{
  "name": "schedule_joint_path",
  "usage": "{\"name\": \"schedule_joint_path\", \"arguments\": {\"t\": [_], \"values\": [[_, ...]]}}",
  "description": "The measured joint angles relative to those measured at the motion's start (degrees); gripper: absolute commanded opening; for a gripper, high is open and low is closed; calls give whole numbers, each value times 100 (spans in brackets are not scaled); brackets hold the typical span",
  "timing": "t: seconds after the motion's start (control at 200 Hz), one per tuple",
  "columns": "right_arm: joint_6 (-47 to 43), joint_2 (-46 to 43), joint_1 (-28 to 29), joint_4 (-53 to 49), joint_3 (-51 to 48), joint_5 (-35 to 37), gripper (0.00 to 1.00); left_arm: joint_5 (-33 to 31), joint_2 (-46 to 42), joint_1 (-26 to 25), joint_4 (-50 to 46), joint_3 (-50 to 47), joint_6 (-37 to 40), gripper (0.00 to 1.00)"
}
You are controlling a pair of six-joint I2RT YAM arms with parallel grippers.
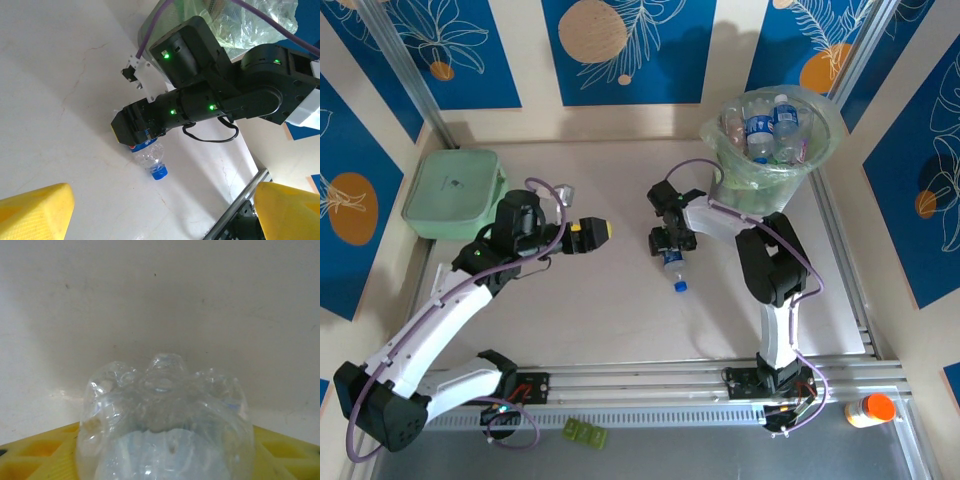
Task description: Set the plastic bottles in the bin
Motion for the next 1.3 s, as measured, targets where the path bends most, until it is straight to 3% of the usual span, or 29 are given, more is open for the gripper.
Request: {"name": "schedule_joint_path", "arguments": {"t": [0.155,0.325,0.505,0.6,0.82,1.035,1.12,1.3], "values": [[48,-13,39,-13,0,31,50,4,-55,0,-2,0,13,92],[50,-389,138,-186,-94,57,50,44,-74,0,-15,35,13,92],[55,-1812,197,-584,-22,44,49,109,-72,-50,-79,369,48,88],[101,-2634,85,-796,256,-24,49,98,31,-337,-315,800,278,88],[199,-3744,-1250,-1207,1473,-675,49,-188,758,-1419,-844,1987,957,88],[490,-3641,-3040,-1412,2575,-1274,48,-400,1375,-1611,-1080,2223,1217,89],[476,-3226,-3440,-1585,3331,-1084,48,-417,1523,-1611,-1088,2225,1220,89],[238,-2216,-3689,-1799,4872,-195,49,-457,1690,-1602,-1095,2225,1222,89]]}}
